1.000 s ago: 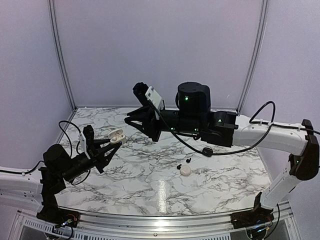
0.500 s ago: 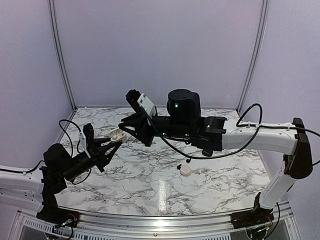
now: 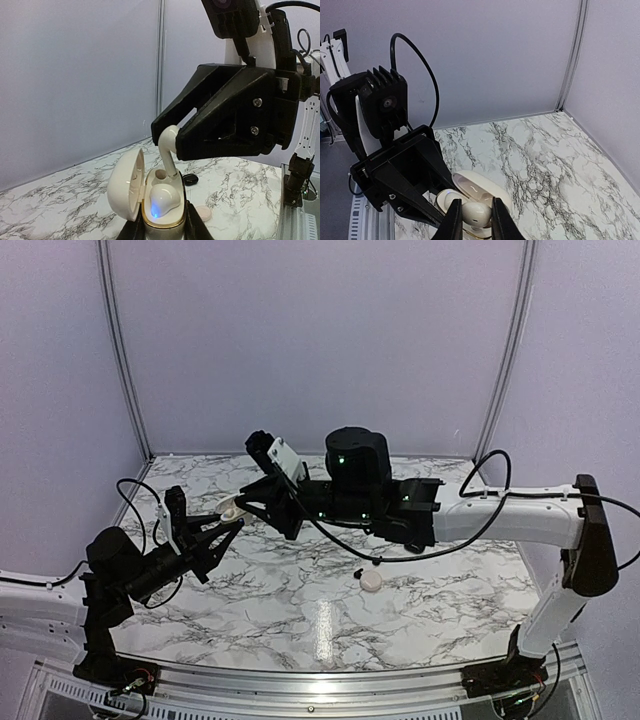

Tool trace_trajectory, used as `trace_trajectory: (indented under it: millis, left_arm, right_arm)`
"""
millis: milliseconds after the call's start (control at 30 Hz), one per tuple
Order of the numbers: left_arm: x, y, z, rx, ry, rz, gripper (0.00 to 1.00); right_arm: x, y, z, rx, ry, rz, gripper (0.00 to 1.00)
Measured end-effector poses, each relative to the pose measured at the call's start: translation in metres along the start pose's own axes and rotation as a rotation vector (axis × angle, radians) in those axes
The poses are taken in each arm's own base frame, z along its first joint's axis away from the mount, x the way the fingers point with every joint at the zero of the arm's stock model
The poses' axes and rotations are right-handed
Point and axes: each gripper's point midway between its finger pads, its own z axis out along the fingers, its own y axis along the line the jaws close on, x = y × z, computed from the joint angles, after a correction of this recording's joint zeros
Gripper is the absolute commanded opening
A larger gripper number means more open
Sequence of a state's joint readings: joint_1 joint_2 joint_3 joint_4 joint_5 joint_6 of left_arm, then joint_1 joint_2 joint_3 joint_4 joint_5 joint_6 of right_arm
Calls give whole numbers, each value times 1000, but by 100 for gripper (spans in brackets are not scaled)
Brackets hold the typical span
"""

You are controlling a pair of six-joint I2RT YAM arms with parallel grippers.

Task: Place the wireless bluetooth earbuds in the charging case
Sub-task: Insert the right earbud into the right side groove of the charging case.

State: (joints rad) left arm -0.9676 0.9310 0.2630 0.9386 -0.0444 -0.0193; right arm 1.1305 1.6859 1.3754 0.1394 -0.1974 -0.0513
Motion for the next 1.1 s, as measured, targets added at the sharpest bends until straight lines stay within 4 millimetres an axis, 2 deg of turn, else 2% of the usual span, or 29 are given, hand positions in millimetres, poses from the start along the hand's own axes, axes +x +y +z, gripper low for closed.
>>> trace_trajectory:
  millis: [1100]
  left_arm:
    - [3, 1, 1, -6, 9, 0, 0]
  right_arm:
    - [9, -9, 3, 83, 28, -56, 10]
